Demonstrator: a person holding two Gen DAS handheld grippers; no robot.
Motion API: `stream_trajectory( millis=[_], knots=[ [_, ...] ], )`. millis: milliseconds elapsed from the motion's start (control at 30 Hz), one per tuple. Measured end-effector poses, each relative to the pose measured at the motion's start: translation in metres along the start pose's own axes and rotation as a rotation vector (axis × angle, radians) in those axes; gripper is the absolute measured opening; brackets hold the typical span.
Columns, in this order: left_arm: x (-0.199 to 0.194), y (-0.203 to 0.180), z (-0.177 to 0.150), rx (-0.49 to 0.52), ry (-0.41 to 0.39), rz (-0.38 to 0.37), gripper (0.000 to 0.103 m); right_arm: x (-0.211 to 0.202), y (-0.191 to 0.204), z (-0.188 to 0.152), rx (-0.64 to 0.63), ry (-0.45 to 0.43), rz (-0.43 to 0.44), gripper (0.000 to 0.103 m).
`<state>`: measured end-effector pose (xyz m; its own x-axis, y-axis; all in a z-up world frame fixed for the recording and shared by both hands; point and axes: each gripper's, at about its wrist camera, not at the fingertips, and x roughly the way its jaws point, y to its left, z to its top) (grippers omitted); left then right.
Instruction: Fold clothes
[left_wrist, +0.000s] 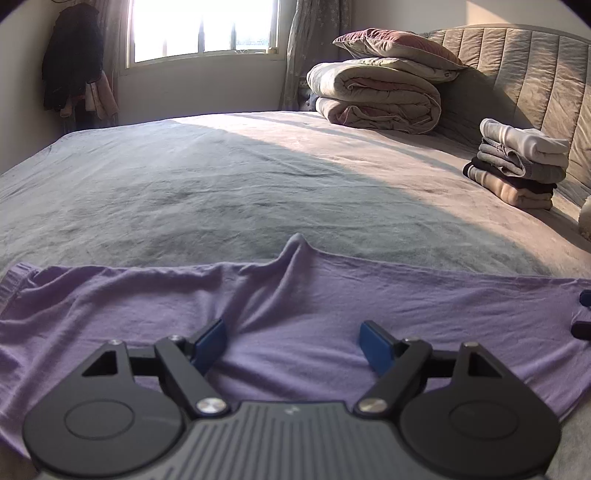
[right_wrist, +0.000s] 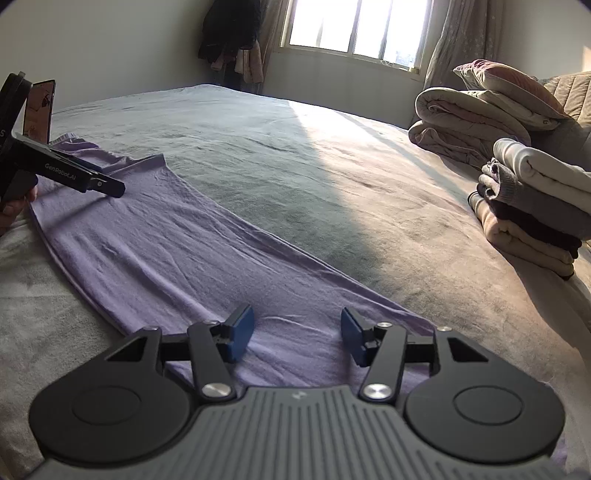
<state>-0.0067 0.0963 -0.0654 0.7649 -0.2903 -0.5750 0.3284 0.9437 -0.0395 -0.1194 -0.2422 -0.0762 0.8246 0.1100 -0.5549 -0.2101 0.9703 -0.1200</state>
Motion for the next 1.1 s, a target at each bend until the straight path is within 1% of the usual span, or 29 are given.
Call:
stream_trajectory(
  millis=[67,133,167,200,267,333,400,500,600,633,667,700,733,767,800,833,900,967,1033,1100],
  knots=[
    [-0.010,0.015,-0.003,-0.033,-0.007,0.024,0.081,-0.005,-0.010,-0.001,0.058,0.015,-0.044,0.061],
    [-0.022,0.026,-0.007,-0.067,-0.026,0.014,0.081,-0.012,-0.015,0.000,0.105,0.024,-0.084,0.061],
    [-0.029,0.032,-0.009,-0.085,-0.037,0.004,0.081,-0.017,-0.013,0.001,0.117,0.017,-0.088,0.061],
    [-0.034,0.035,-0.011,-0.090,-0.043,-0.006,0.081,-0.021,-0.007,0.004,0.126,0.008,-0.080,0.061],
    [-0.041,0.037,-0.015,-0.054,-0.039,-0.010,0.081,-0.027,0.008,0.010,0.137,-0.008,-0.057,0.061],
    [-0.043,0.036,-0.019,0.004,-0.027,0.008,0.081,-0.024,0.034,0.020,0.135,-0.019,-0.014,0.061],
    [-0.043,0.040,-0.021,0.047,-0.002,0.053,0.081,-0.016,0.061,0.030,0.133,-0.024,0.026,0.061],
    [-0.049,0.057,-0.021,0.038,-0.002,0.124,0.081,0.001,0.092,0.042,0.120,0.005,0.088,0.061],
    [-0.054,0.084,-0.016,-0.019,-0.028,0.150,0.081,0.016,0.113,0.058,0.075,0.029,0.108,0.061],
    [-0.054,0.093,-0.014,-0.042,-0.037,0.145,0.079,0.022,0.117,0.066,0.073,0.024,0.120,0.061],
    [-0.053,0.101,-0.012,-0.065,-0.040,0.138,0.074,0.028,0.121,0.075,0.075,0.018,0.136,0.061],
    [-0.051,0.108,-0.010,-0.088,-0.039,0.130,0.059,0.034,0.126,0.084,0.076,0.013,0.152,0.059],
    [-0.050,0.113,-0.008,-0.107,-0.040,0.124,0.046,0.041,0.130,0.093,0.078,0.008,0.168,0.043],
    [-0.048,0.118,-0.006,-0.124,-0.041,0.121,0.044,0.048,0.135,0.101,0.079,0.012,0.183,0.033],
    [-0.046,0.123,-0.004,-0.136,-0.047,0.120,0.040,0.057,0.141,0.108,0.078,0.018,0.199,0.026],
    [-0.044,0.126,-0.002,-0.143,-0.056,0.126,0.038,0.065,0.148,0.114,0.078,0.018,0.209,0.026],
    [-0.040,0.131,0.001,-0.150,-0.074,0.157,0.037,0.080,0.163,0.123,0.069,0.021,0.224,0.026],
    [-0.034,0.135,0.002,-0.146,-0.091,0.225,0.037,0.095,0.177,0.132,0.050,0.029,0.236,0.026],
    [-0.025,0.143,0.003,-0.176,-0.069,0.275,0.036,0.108,0.190,0.141,0.025,0.033,0.241,0.025],
    [-0.019,0.149,0.001,-0.200,-0.059,0.294,0.034,0.123,0.197,0.148,0.011,0.037,0.234,0.025]
  ],
)
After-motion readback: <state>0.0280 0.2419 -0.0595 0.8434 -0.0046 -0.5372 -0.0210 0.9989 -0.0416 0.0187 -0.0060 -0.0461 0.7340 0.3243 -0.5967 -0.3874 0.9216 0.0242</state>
